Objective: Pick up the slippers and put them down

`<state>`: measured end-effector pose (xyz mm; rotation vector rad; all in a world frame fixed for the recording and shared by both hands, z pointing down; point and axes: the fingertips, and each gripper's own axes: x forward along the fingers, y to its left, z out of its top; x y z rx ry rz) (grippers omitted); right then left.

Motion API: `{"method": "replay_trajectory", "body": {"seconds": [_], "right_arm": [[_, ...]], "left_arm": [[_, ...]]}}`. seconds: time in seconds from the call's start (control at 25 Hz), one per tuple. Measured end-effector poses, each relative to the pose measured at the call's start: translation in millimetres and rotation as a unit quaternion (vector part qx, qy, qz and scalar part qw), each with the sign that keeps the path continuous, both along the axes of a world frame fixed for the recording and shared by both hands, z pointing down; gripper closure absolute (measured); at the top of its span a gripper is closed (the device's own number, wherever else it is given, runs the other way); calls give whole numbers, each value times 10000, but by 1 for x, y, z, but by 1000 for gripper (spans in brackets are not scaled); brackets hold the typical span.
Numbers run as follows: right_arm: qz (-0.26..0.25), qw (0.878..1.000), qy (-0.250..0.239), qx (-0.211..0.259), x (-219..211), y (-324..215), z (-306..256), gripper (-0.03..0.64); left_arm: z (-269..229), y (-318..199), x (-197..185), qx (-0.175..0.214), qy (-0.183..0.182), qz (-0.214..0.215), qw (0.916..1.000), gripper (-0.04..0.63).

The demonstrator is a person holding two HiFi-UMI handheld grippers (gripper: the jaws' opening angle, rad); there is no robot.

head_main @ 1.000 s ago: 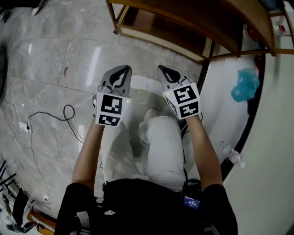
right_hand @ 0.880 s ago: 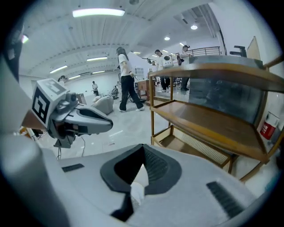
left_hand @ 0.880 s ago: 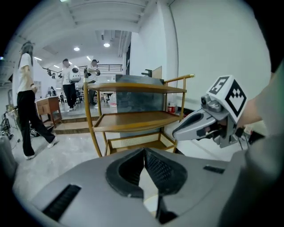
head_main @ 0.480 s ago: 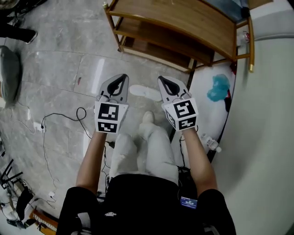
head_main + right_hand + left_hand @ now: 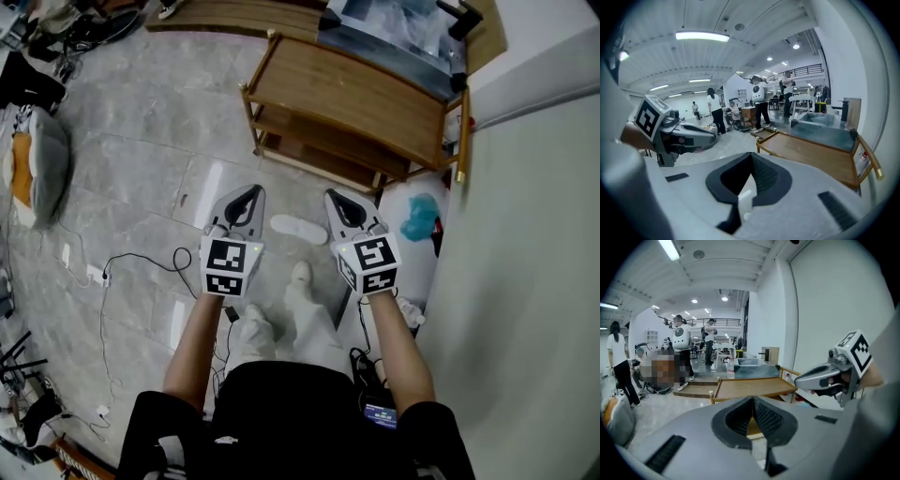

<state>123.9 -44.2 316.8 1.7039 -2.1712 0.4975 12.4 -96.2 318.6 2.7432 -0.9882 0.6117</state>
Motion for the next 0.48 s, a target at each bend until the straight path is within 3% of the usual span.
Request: {"method": "replay_trajectory", "body": {"seconds": [0.48], "right_arm": [[77,9990,78,439,-42,22,-116,620]], "left_arm": [[-125,30,-36,521,350,163,9979,589]]}}
